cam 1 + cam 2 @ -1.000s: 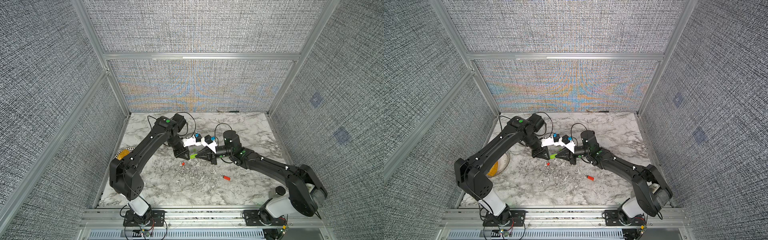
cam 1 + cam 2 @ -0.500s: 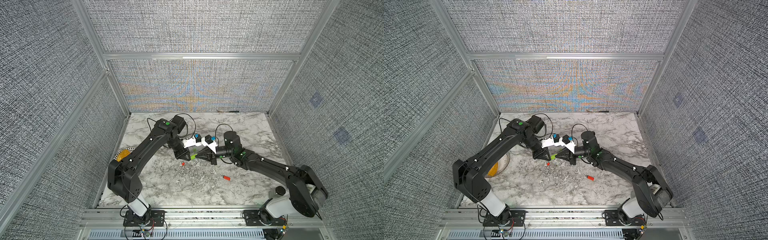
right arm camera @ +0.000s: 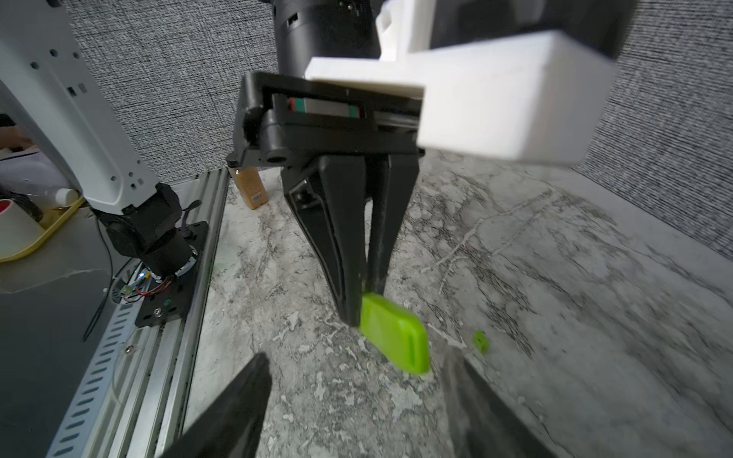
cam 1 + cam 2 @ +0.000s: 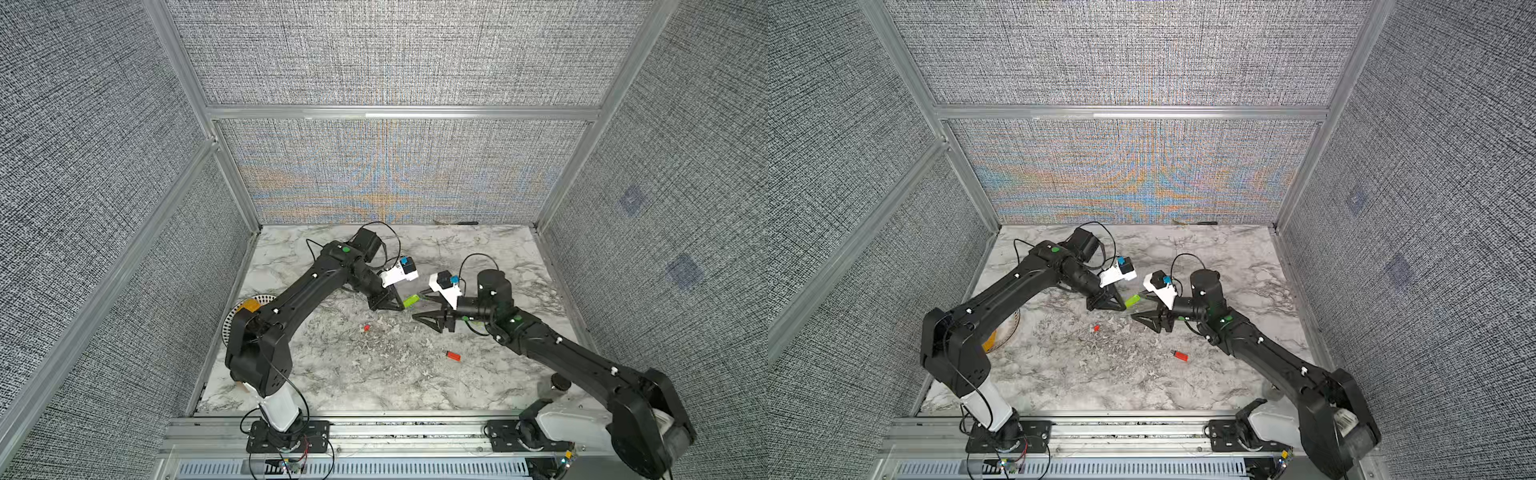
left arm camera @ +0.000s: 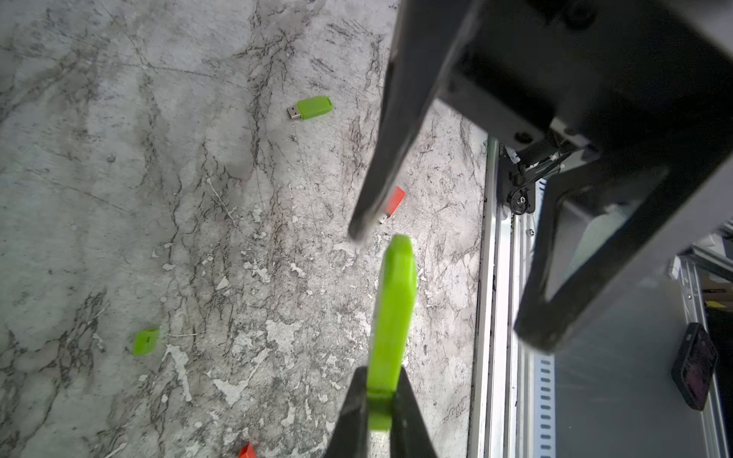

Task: Close the usb drive cover
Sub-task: Close the cover of the USB drive, then place the USB drive at the center of the board.

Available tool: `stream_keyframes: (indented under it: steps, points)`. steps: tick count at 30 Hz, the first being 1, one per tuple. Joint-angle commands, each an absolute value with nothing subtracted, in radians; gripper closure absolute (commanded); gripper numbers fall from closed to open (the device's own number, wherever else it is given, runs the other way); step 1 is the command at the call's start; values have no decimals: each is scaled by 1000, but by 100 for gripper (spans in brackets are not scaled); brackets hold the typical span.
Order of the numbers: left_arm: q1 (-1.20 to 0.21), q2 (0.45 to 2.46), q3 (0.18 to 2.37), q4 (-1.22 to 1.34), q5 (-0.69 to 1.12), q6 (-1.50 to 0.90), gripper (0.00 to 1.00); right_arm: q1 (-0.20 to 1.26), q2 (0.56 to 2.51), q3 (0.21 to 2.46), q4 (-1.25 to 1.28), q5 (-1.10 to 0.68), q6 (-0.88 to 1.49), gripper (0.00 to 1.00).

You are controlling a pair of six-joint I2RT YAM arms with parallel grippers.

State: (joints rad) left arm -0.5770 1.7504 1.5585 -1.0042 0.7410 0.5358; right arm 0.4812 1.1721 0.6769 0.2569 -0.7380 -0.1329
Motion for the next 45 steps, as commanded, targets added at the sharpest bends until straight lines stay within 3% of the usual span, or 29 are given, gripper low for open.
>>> stream_keyframes:
  steps: [1,7,12,15,17,23,31,45]
  points:
    - [-578,1798,1582,-969,747,420,100,422,1089,611,300,-614,-33,23]
    - [-597,1984,1682,-966,741,239,100,281,982,528,275,-427,158,19]
    - [-643,2125,1759,-889,640,57,100,267,950,494,244,-307,212,19]
    - [-665,2171,1789,-811,583,-44,100,260,940,479,244,-275,241,19]
    - [-673,2218,1832,-797,555,-92,93,259,936,472,241,-265,252,19]
    - [-695,2368,1999,-851,491,-138,96,258,923,460,232,-235,266,19]
    - [-695,2451,2057,-857,441,-179,93,257,904,446,226,-214,256,19]
    - [-695,2422,2046,-861,365,-174,72,257,912,445,218,-218,250,19]
